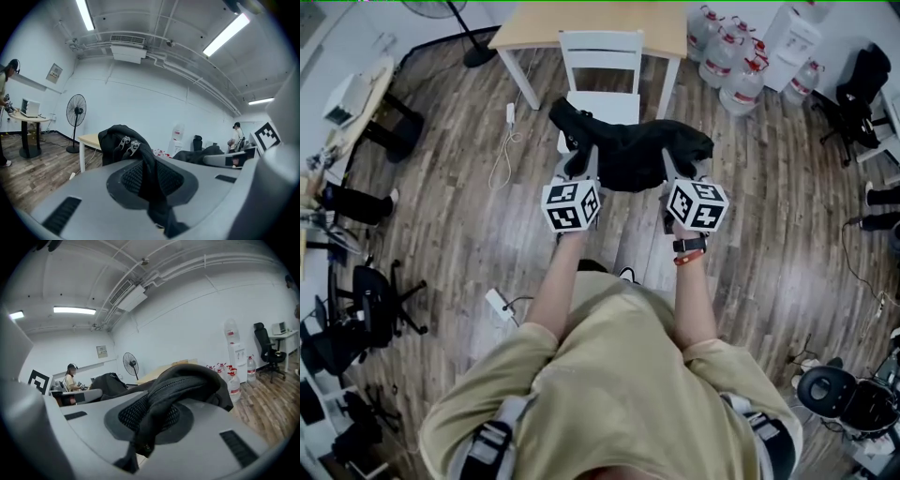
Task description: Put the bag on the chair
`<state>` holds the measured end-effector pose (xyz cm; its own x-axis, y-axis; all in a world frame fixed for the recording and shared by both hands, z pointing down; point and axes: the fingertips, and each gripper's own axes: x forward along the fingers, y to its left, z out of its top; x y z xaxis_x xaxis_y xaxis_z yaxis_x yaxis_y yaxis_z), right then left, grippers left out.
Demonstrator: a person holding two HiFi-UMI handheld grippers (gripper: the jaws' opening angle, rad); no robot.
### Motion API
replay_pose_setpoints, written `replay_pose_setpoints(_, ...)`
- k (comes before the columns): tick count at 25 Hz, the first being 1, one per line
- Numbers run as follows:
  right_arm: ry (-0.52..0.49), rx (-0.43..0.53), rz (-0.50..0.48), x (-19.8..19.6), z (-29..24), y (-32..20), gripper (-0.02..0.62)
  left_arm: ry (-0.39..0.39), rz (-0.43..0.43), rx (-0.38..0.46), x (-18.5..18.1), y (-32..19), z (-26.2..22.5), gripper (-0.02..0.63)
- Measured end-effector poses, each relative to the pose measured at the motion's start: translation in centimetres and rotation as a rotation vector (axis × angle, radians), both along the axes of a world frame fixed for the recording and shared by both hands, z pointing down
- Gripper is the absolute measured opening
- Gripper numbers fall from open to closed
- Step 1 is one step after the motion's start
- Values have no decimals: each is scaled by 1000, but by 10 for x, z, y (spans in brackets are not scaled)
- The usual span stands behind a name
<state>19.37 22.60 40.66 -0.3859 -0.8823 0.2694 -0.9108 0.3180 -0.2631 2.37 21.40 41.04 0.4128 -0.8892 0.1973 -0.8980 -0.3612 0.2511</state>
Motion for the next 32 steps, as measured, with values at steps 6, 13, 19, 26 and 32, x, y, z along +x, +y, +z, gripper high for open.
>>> replay_pose_setpoints(6,-15,-54,-34,5,22,-11,51,-13,-39,-53,3,-10,21,51)
replay_pose_setpoints(13,-27,-85,-48,-9,38,-58,51,-10,-52,-80,-11,-58,37,51)
replay_pose_setpoints(19,-7,-84,-64,-19,33,-137,51,27,-76,-71,-21,-134,37,51)
replay_pose_setpoints(26,13,-63,-61,-52,4,-233,51,-7,-93,-6,-51,-224,7,51)
replay_pose_setpoints(32,17,-106,-52,-88,12,-290,52,3,-103,-31,-87,-287,12,51)
